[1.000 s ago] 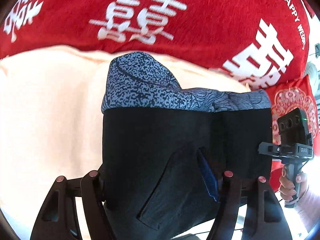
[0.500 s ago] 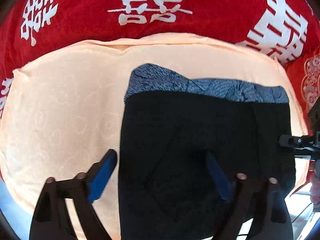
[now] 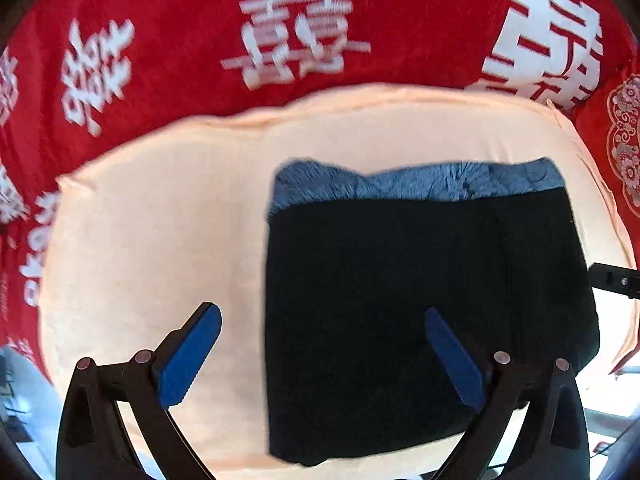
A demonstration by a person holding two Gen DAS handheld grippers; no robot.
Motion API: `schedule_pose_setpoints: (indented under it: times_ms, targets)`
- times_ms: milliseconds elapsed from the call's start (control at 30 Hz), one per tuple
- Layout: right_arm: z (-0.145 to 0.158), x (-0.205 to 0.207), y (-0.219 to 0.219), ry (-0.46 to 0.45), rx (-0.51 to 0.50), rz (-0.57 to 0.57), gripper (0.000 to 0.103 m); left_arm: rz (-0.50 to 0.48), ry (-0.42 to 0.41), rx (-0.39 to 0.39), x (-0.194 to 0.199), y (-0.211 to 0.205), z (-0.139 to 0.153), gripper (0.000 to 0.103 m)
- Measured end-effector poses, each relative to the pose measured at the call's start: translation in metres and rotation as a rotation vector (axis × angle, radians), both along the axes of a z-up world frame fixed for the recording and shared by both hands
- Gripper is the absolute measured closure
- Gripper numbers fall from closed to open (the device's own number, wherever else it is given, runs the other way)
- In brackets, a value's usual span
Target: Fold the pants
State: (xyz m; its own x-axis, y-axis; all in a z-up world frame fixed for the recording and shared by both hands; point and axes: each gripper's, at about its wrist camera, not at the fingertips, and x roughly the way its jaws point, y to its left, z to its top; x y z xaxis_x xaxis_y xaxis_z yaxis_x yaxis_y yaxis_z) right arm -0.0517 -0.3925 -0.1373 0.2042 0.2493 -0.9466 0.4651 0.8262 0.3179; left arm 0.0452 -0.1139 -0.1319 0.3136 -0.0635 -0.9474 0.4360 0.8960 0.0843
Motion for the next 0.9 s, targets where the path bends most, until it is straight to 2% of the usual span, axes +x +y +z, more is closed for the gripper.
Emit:
schedule_pose_setpoints:
  times_ms: [100,267,400,567,700,833,900]
  targets:
    - [0.035,-0.010,0.019,-0.022,-0.152,0.024,0.017,-0.024,-0.021,-0.031,-0.008,0.003,0.024,0.001]
    - [0.073,-0.020,0.053,-0.021,-0.260,0.055,0.016,-0.091,-0.013,-0.064,-0.026,0.007,0.061,0.001]
    - [0.080,-0.032,0.073,0.064,-0.214,0.049,0.016,-0.151,0.013,-0.023,-0.044,0.011,0.075,0.001]
    - [0.081,-0.053,0.092,0.138,-0.152,0.014,0.016,-0.194,0.060,0.027,-0.066,0.024,0.080,0.001]
    - [0.084,-0.064,0.106,0.187,-0.122,0.016,0.016,-0.191,0.093,0.078,-0.078,0.035,0.079,0.001]
    - [0.090,-0.067,0.114,0.203,-0.124,0.010,0.016,-0.180,0.102,0.094,-0.084,0.044,0.084,0.001]
    - [0.098,-0.065,0.118,0.201,-0.159,0.018,0.016,-0.177,0.094,0.093,-0.085,0.047,0.090,0.001]
